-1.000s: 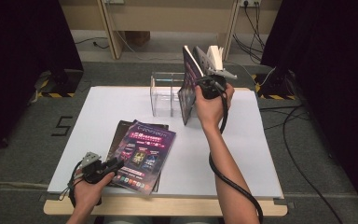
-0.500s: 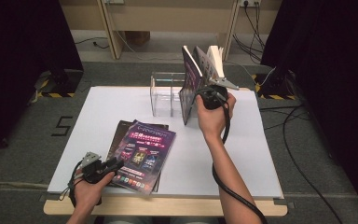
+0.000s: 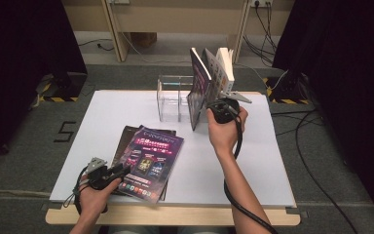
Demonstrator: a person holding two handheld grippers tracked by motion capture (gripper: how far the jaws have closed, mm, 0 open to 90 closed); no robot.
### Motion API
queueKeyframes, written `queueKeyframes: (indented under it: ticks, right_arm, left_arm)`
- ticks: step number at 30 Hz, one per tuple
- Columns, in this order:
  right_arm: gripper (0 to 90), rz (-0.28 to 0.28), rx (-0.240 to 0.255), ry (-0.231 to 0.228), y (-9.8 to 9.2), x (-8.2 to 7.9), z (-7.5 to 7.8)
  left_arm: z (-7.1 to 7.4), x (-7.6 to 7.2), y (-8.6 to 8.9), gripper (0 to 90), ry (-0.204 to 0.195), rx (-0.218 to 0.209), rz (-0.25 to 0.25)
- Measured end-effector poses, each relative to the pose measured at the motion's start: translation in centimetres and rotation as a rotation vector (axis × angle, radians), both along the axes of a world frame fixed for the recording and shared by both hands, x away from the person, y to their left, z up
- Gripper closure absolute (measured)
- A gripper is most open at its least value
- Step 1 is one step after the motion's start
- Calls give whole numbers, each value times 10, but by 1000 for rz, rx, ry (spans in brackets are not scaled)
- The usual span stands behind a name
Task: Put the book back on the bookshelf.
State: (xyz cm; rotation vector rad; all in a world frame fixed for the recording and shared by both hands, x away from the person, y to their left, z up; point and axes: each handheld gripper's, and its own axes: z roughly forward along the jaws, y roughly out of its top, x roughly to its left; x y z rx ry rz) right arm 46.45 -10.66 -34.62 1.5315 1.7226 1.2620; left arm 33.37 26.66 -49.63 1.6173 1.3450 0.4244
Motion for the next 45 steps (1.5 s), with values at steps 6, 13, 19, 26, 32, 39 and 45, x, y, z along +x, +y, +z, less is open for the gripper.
queueKeyframes:
  ticks: [6,13,19,26,32,39,45]
  right_arm:
    - [733,20,16,42,-3,-7,-17]
    - [727,32,11,94,0,-10,-38]
    - [727,48,4,142,6,-11,-55]
    - [732,86,15,188,14,-13,-72]
    - [760,113,1,230,24,-13,-84]
    - [769,125,-10,269,32,-10,-96]
    - [753,137,-21,288,37,-10,-101]
  left_arm:
    - [4,9,2,590,4,11,25]
    - [8,24,8,591,26,18,50]
    - [10,47,9,587,61,63,59]
    - [9,73,12,560,115,84,48]
    - [4,84,14,564,169,76,33]
    - [5,84,12,584,173,81,8]
    - [7,87,7,592,192,103,-14]
